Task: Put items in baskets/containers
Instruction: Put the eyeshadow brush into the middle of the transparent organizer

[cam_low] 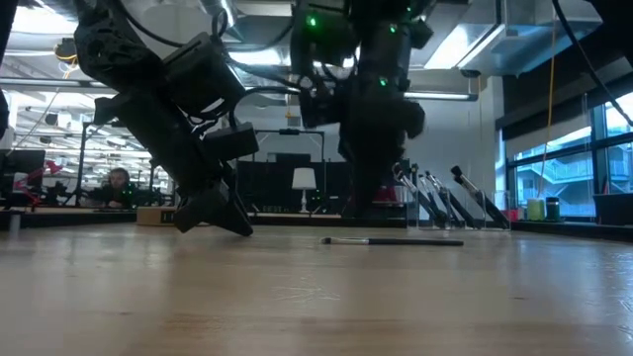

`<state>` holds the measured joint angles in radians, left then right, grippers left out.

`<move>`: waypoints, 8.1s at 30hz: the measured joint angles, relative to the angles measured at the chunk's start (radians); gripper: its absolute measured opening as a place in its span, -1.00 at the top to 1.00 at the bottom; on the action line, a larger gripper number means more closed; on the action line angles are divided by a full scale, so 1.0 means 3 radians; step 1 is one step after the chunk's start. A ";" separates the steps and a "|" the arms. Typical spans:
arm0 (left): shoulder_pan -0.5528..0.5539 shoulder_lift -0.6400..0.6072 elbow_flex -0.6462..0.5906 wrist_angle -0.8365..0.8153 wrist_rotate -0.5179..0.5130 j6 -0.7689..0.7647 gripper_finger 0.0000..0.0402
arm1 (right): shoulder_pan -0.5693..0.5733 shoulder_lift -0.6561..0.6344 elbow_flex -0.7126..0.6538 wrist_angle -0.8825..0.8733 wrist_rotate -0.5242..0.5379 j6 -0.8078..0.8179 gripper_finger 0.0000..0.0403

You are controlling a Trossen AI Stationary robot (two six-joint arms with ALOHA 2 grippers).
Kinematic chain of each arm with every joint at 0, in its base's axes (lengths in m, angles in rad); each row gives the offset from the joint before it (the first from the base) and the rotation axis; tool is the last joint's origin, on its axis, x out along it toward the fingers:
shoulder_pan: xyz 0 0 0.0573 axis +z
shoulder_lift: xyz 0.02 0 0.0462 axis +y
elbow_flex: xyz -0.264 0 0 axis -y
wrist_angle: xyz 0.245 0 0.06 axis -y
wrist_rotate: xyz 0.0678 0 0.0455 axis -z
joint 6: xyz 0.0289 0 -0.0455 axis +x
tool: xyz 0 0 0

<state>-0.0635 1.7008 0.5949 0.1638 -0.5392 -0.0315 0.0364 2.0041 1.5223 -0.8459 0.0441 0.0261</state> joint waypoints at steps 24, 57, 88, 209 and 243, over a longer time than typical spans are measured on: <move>0.0023 0.0000 -0.0004 -0.0009 0.0012 0.0001 0.49 | -0.0003 -0.0006 -0.0506 0.0513 -0.0067 -0.0027 0.76; 0.0020 -0.0005 0.0004 -0.0335 -0.0095 -0.0170 0.49 | -0.0004 -0.0010 -0.0137 0.0115 0.0019 -0.0001 0.95; 0.0293 -0.0145 0.0013 -0.1639 -0.0543 -0.1660 0.49 | 0.0417 -0.0022 0.0564 -0.1741 0.0254 0.0697 0.42; 0.0081 -0.0128 -0.0006 -0.1781 -0.0842 -0.1659 0.49 | -0.1947 -0.2326 -0.2433 0.1809 0.1636 0.0176 0.31; -0.0804 -0.0906 0.0286 -0.1996 -0.0178 -0.0583 0.49 | -0.0347 -0.2324 -0.2155 0.2235 0.0679 0.1299 0.39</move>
<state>-0.3049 1.4291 0.6807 -0.4350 -0.5927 -0.2065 -0.0677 1.3067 0.8757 -0.1755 0.2477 0.4157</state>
